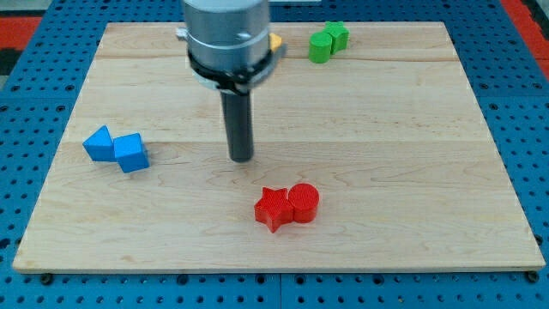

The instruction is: Push the blue triangle along with the blue cube to the right

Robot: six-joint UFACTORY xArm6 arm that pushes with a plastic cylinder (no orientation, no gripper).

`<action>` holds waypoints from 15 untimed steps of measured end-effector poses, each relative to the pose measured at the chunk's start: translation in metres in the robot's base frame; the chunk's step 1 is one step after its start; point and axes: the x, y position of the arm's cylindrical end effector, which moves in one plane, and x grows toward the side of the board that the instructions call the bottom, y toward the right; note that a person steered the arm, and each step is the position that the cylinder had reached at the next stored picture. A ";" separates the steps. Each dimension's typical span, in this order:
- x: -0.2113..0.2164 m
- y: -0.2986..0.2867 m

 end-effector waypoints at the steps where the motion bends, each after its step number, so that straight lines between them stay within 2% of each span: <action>1: -0.051 -0.035; 2: -0.074 -0.109; 3: -0.057 -0.185; 4: -0.016 -0.227; 5: 0.003 -0.215; 7: -0.008 -0.187; 10: 0.017 -0.179; 13: -0.004 -0.098; 14: -0.001 -0.099; 15: -0.004 -0.138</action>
